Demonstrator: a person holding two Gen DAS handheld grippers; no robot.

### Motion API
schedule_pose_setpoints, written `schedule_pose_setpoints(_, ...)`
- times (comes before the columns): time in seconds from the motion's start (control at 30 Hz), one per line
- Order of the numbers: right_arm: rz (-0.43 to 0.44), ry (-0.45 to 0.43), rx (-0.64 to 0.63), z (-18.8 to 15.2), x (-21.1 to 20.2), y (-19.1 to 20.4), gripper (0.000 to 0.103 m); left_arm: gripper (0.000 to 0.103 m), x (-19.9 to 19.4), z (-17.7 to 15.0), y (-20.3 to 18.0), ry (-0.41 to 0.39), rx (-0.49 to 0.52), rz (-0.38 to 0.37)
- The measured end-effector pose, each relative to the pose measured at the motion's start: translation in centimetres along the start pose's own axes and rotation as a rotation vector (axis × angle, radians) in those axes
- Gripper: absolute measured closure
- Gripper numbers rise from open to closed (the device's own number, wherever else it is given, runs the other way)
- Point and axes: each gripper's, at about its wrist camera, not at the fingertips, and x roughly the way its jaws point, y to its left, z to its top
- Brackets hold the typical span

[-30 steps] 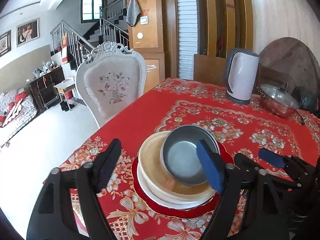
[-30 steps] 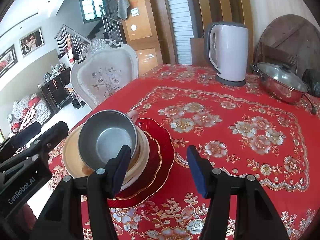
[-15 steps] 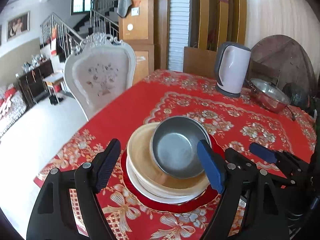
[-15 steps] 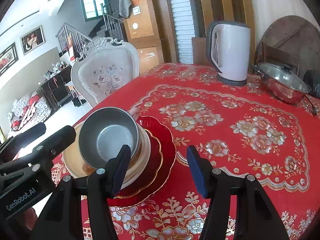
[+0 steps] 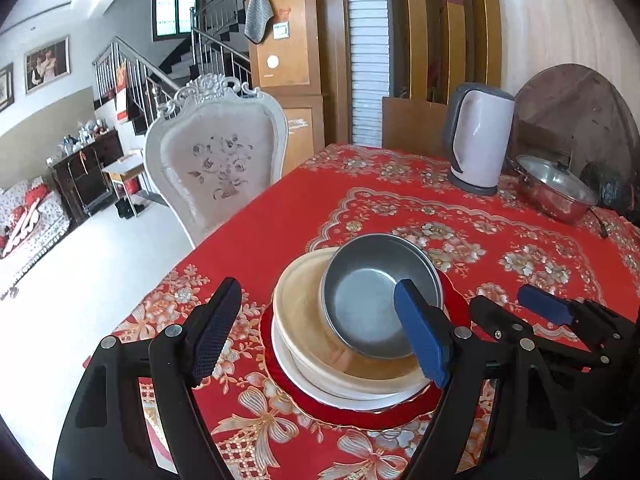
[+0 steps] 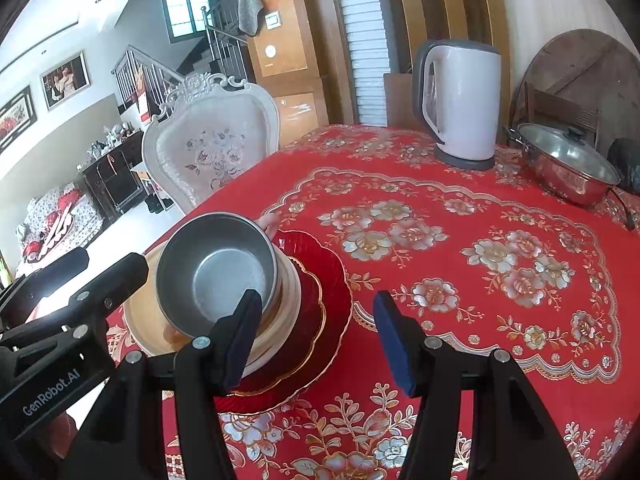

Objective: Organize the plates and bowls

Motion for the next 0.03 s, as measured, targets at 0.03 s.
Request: schedule_pose_setpoints(0.03, 0.000, 0.001, 0.001, 0.00, -0.02, -0.05, 0.045, 0.023, 0.01, -0.01, -0.15, -0.002, 0.005, 0.001)
